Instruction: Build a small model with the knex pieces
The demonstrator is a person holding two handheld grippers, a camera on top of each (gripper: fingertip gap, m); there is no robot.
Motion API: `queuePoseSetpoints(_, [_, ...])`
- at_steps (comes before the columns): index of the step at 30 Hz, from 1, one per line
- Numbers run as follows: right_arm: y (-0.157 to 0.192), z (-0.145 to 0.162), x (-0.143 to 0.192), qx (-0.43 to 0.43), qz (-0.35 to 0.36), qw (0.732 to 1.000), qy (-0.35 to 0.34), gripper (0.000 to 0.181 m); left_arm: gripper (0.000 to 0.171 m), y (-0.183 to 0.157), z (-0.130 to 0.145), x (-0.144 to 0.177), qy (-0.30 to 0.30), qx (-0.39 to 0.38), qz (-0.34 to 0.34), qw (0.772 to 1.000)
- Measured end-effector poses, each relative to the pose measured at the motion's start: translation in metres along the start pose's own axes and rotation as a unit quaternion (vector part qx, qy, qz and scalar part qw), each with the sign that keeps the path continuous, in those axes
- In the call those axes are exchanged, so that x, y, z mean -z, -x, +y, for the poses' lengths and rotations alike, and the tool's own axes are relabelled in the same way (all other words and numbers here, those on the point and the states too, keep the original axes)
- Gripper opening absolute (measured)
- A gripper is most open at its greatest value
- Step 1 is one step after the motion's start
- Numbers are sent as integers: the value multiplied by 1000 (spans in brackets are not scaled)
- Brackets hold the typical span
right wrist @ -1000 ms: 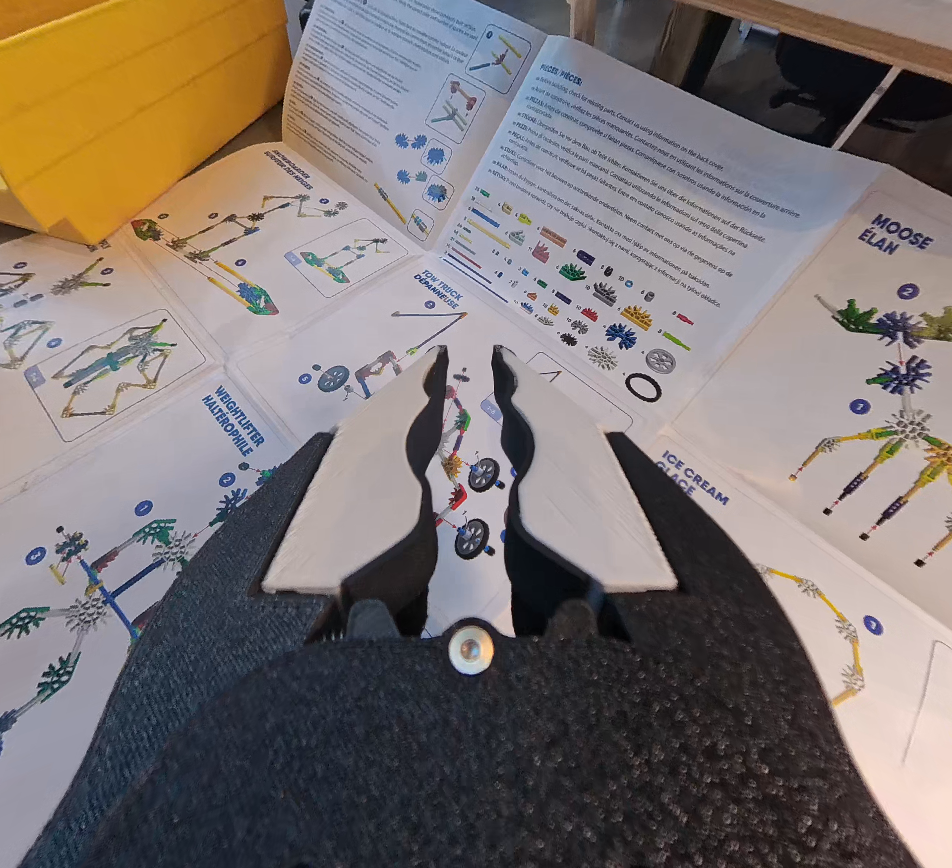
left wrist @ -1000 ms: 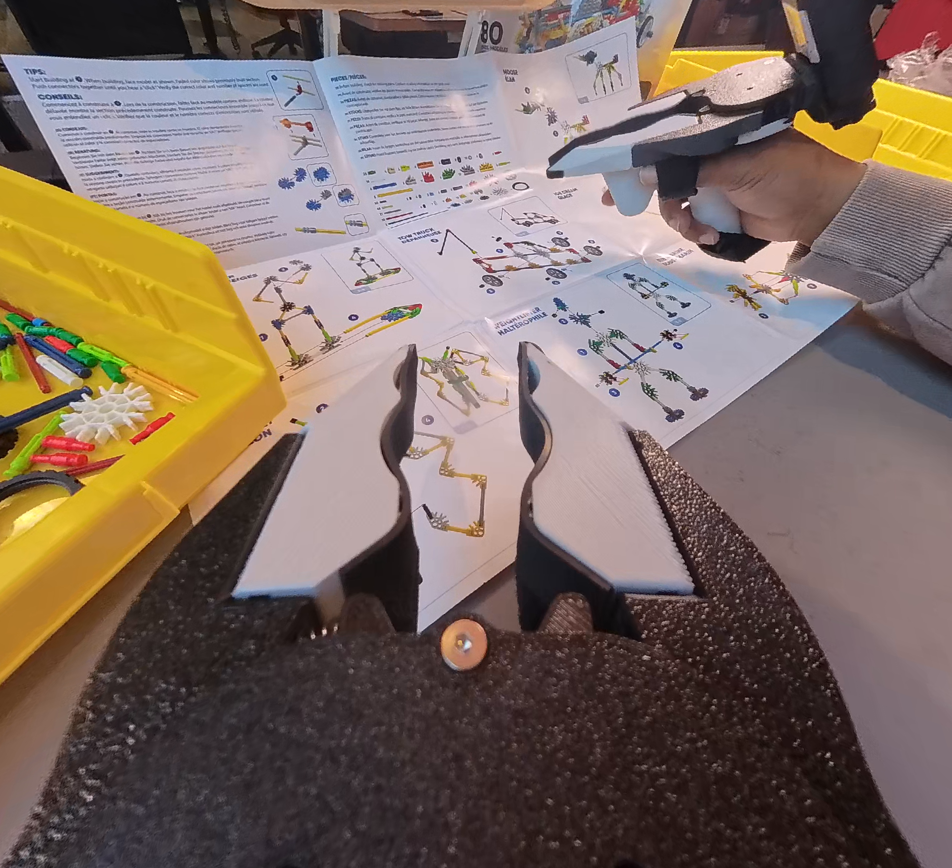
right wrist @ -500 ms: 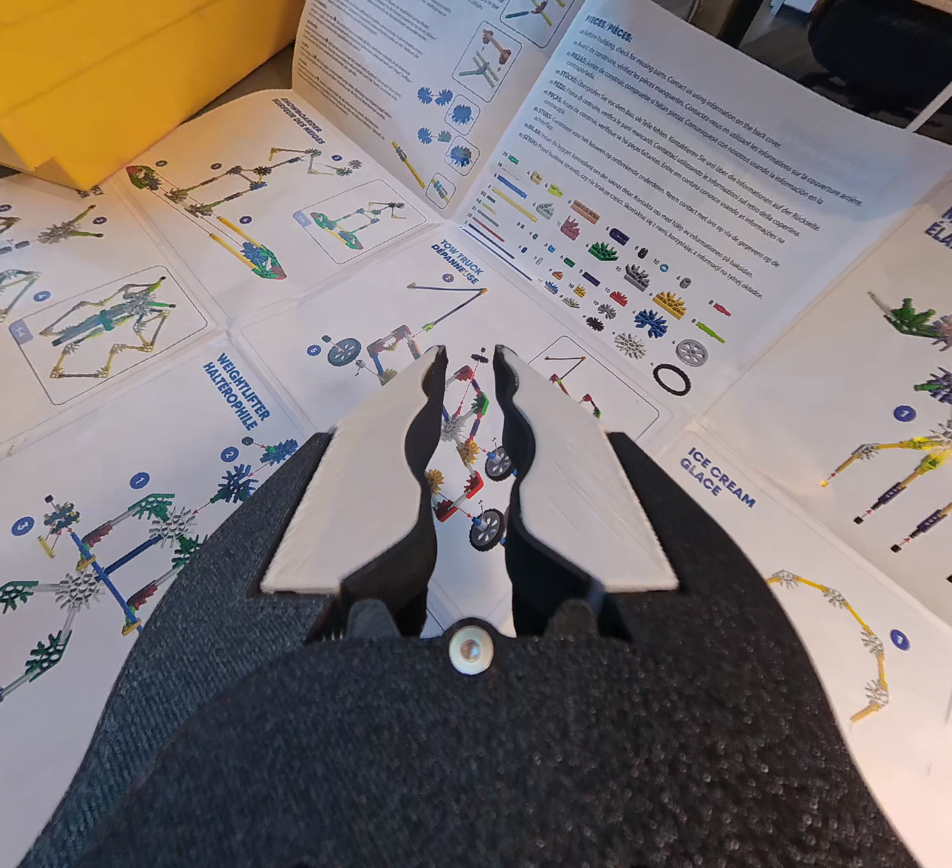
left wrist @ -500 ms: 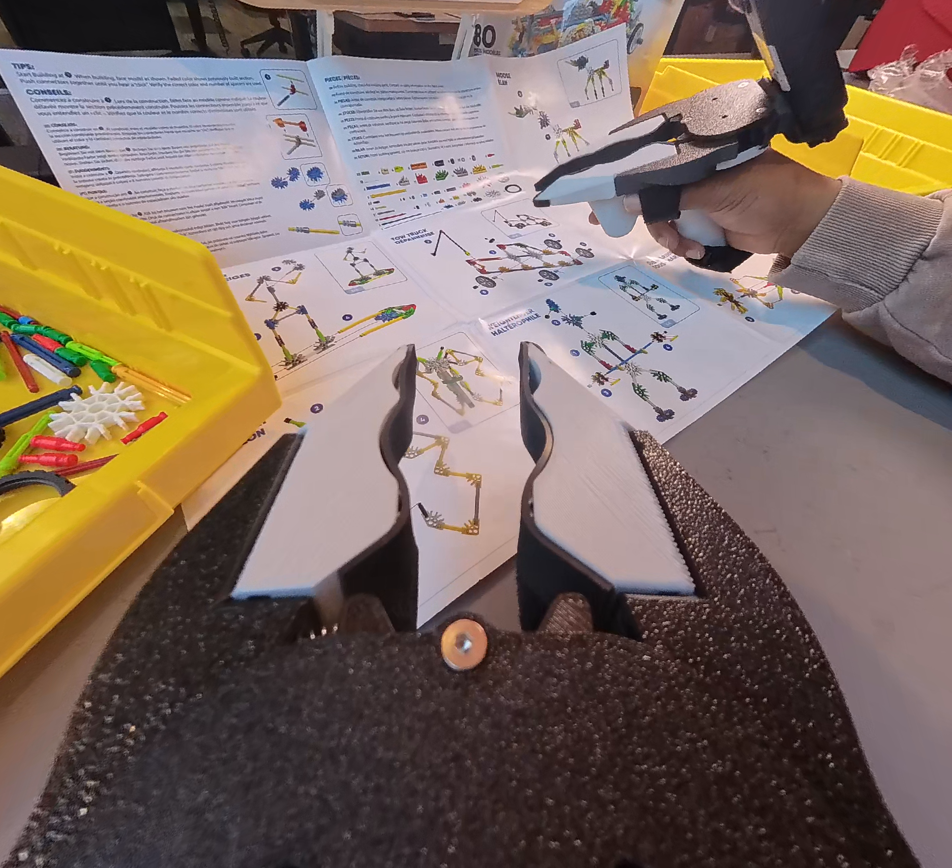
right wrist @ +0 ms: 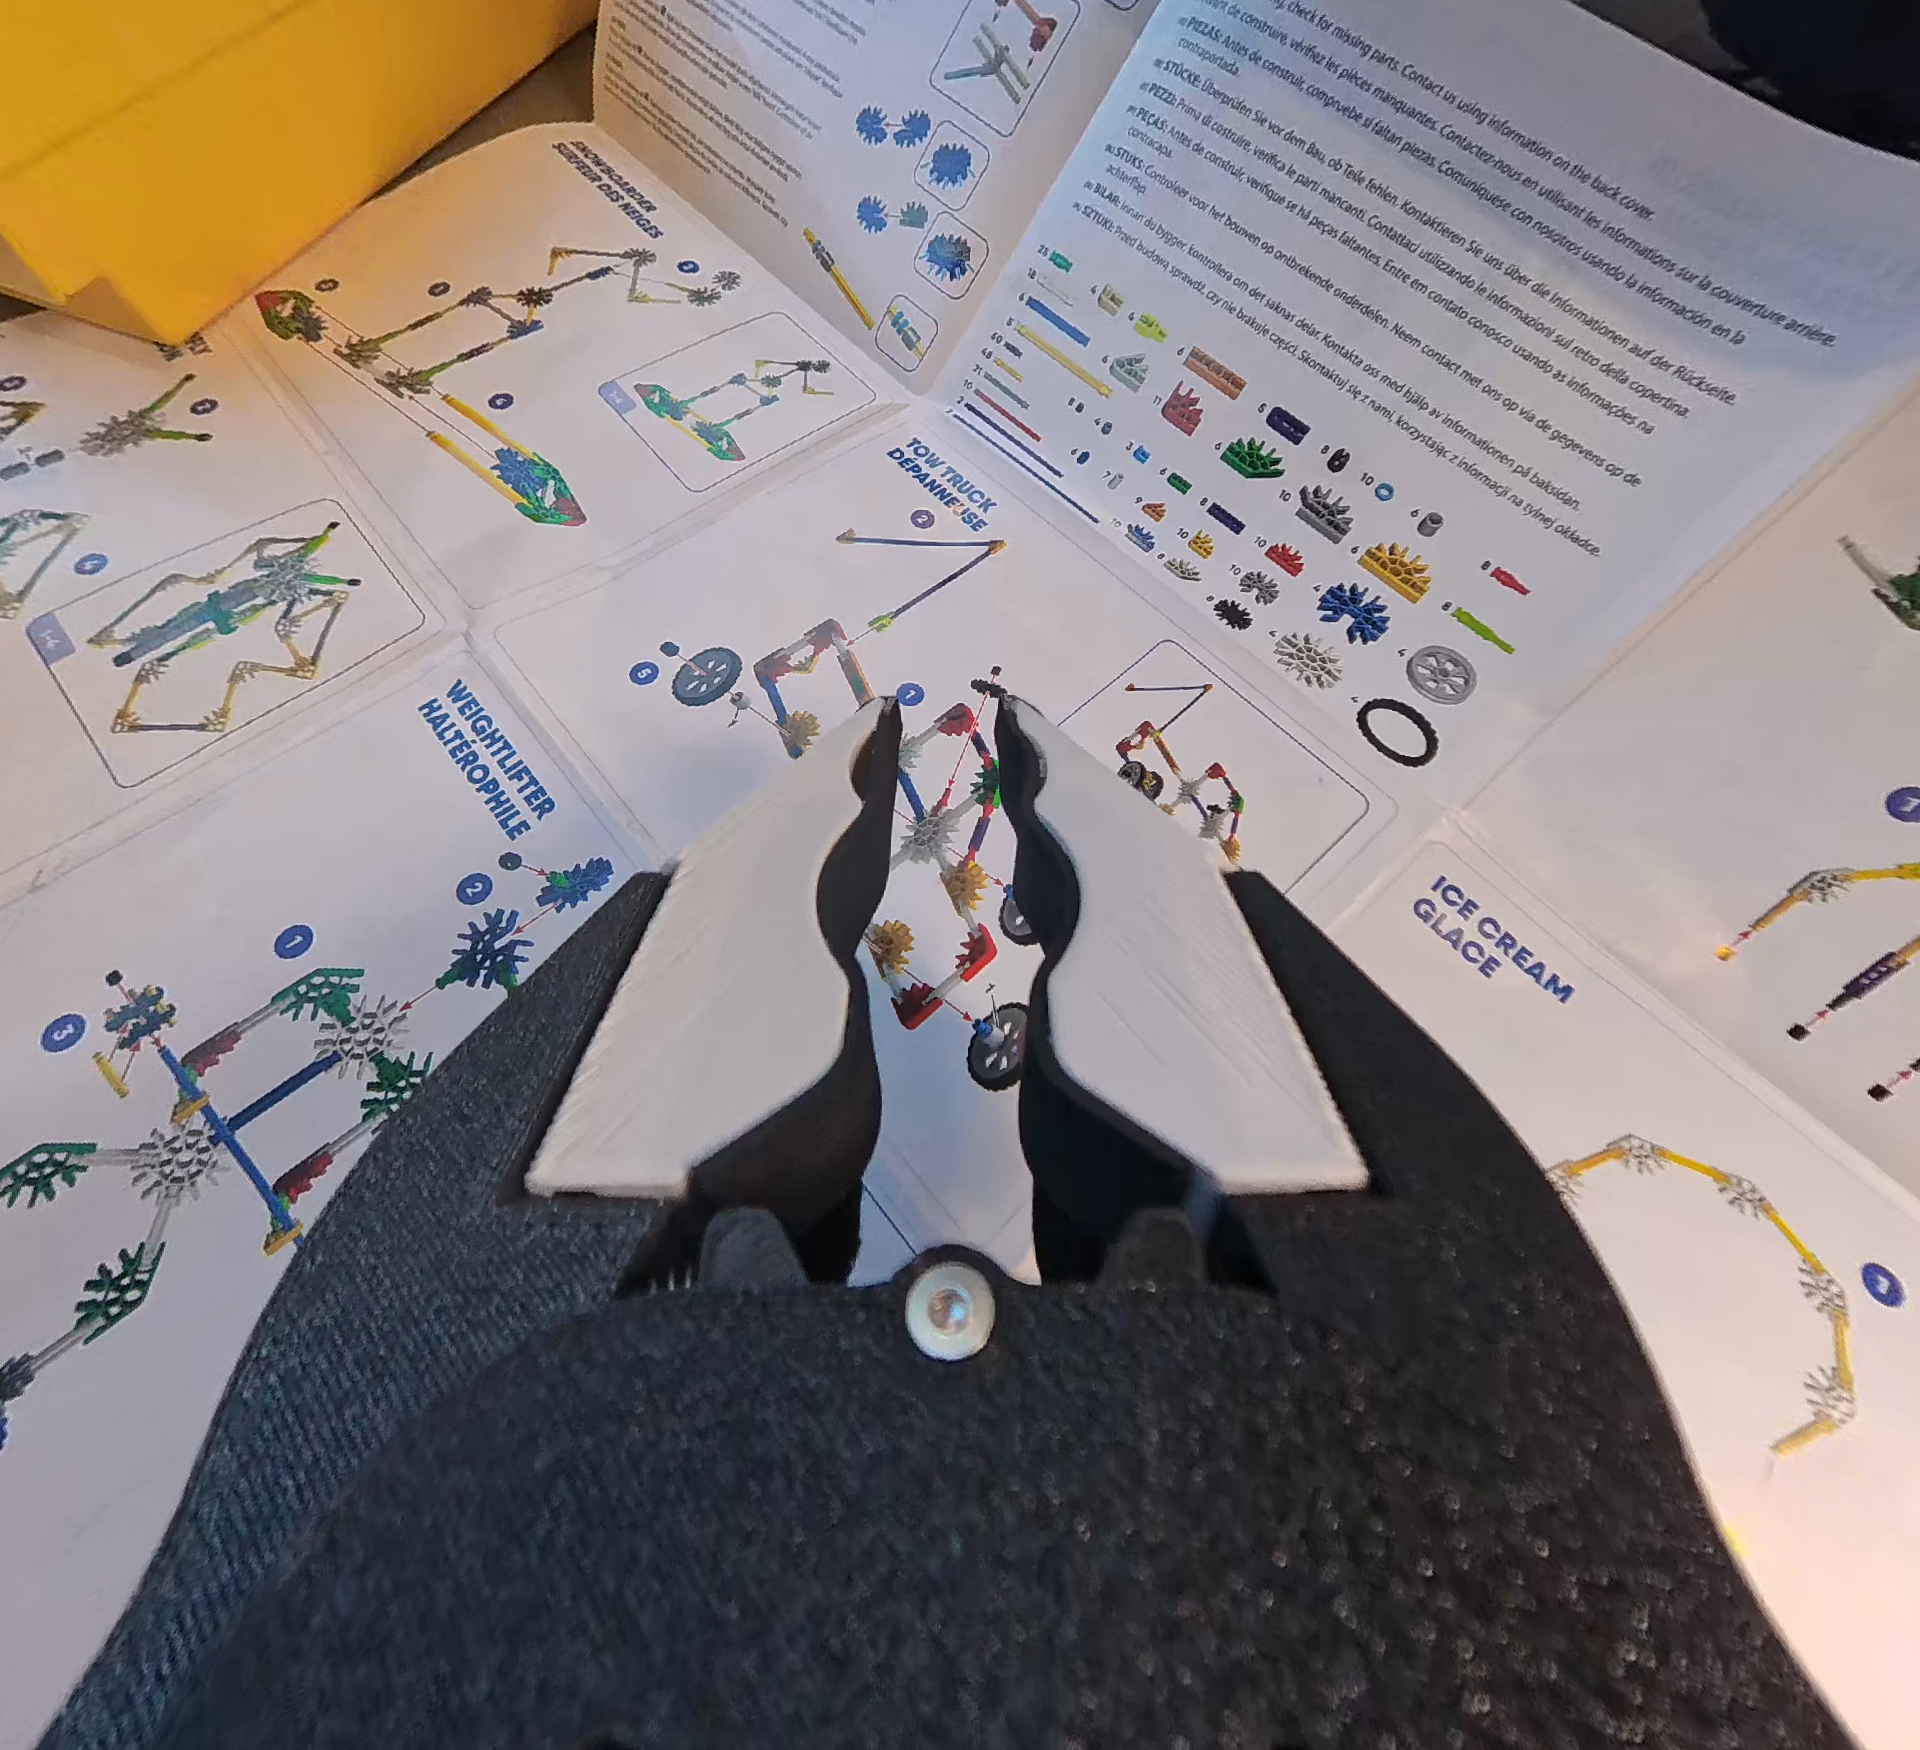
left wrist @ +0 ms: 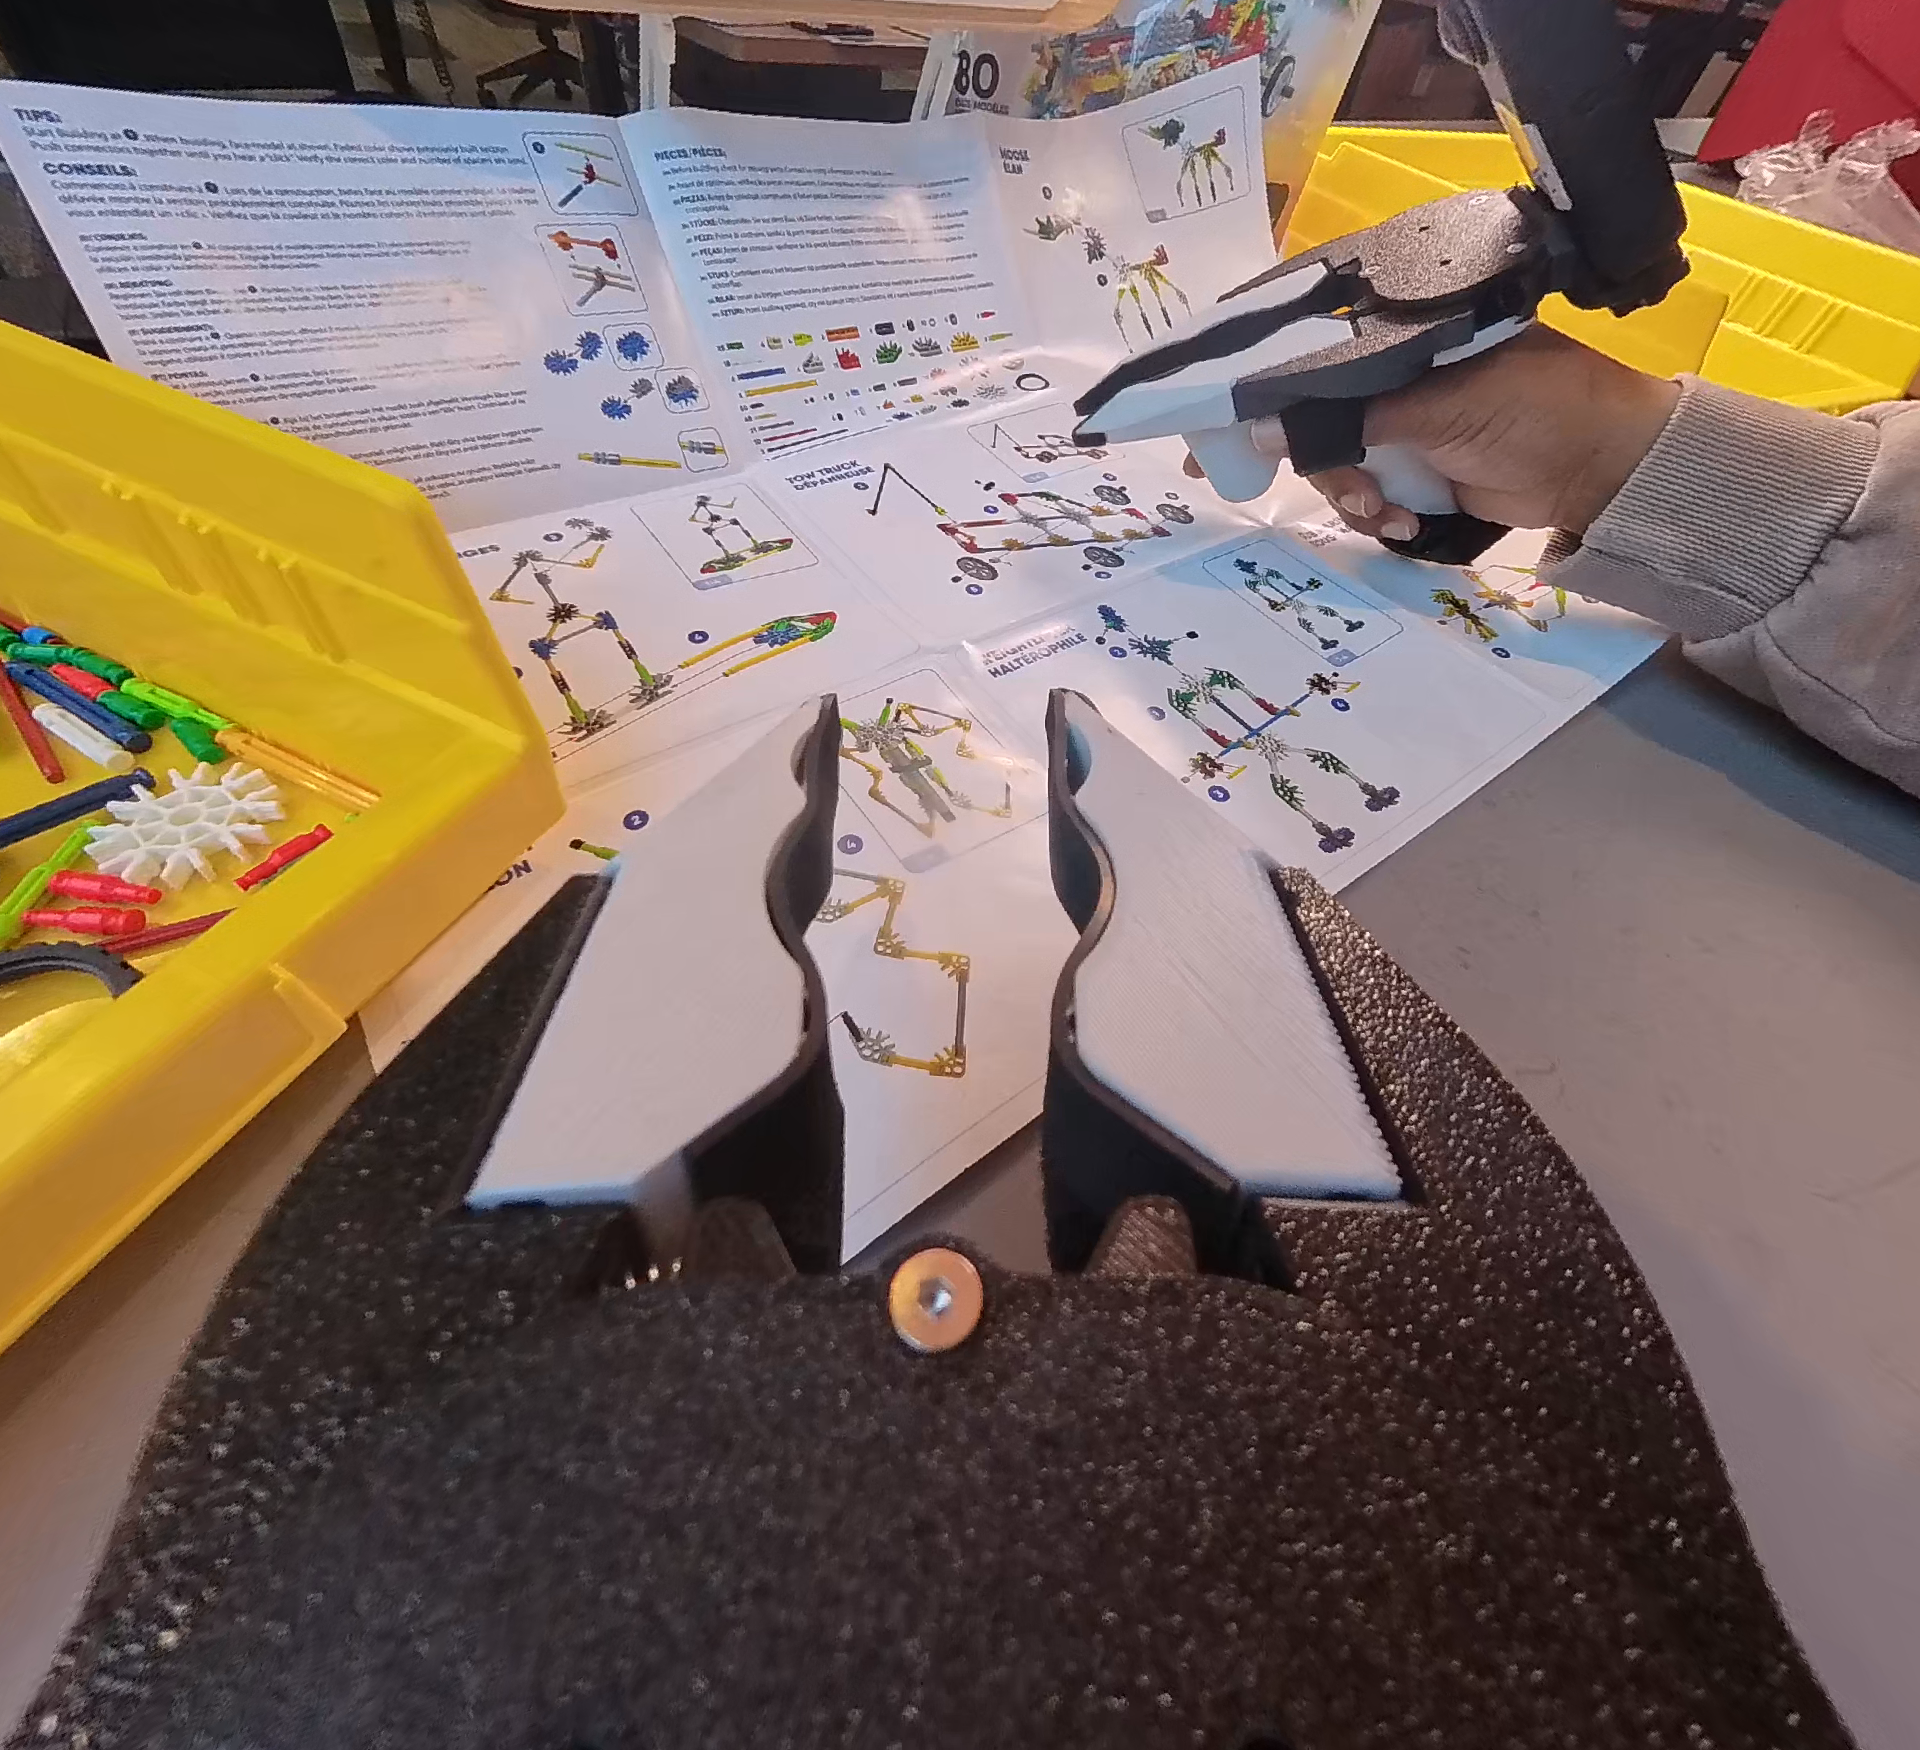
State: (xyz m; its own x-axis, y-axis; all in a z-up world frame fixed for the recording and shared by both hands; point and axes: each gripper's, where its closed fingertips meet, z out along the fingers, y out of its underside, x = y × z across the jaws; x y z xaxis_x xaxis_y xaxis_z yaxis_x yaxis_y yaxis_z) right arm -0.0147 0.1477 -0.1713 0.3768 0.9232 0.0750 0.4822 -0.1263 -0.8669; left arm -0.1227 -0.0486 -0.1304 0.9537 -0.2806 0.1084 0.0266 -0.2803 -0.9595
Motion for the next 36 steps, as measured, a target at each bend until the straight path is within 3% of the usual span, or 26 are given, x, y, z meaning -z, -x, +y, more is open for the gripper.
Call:
queuePoseSetpoints(17, [1, 9, -3, 5, -1, 1000, 21, 17, 38, 0, 1, 0, 3, 4, 2, 1000])
queuePoseSetpoints(36, [6, 19, -14, 51, 0, 995, 80, 0, 37, -1, 3, -2, 6, 6, 5, 1000])
